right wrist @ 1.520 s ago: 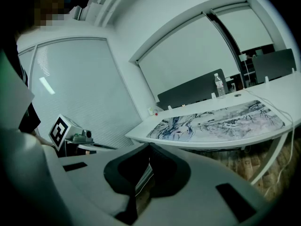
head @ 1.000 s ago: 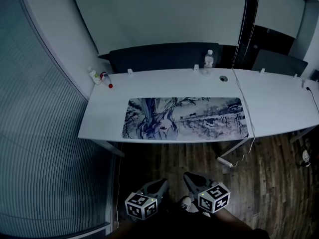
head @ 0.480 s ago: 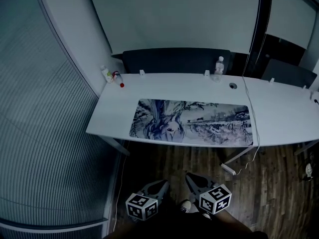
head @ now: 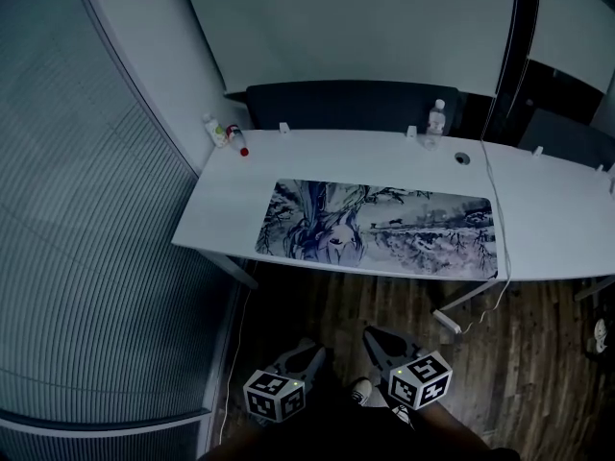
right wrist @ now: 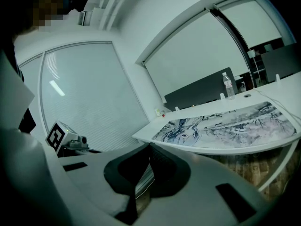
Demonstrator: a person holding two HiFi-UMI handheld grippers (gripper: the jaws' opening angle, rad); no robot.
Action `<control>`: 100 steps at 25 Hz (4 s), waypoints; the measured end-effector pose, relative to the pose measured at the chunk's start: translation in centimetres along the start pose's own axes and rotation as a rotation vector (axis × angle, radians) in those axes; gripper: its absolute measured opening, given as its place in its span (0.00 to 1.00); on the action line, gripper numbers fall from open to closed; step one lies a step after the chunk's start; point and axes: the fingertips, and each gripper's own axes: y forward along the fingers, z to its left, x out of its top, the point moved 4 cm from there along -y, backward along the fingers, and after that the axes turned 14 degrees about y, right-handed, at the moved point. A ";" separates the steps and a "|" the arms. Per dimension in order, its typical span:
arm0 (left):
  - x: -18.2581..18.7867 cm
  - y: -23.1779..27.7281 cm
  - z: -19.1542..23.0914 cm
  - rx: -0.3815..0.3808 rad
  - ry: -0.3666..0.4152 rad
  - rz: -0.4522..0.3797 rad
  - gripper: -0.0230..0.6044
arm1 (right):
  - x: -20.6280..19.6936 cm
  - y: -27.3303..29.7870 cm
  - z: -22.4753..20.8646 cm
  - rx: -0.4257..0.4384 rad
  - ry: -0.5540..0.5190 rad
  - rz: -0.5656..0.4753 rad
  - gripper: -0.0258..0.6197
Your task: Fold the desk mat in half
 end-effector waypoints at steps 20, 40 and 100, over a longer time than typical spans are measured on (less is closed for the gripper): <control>3.7 2.3 7.1 -0.004 0.040 -0.022 0.05 | 3.1 5.5 -0.6 -0.037 0.001 -0.030 0.08; 4.2 3.1 16.8 0.030 -0.027 -0.033 0.05 | 4.2 13.9 -0.4 -0.070 -0.002 0.020 0.08; 0.5 15.5 38.1 0.324 0.115 0.319 0.41 | 4.5 26.7 -4.1 -0.164 0.134 0.090 0.08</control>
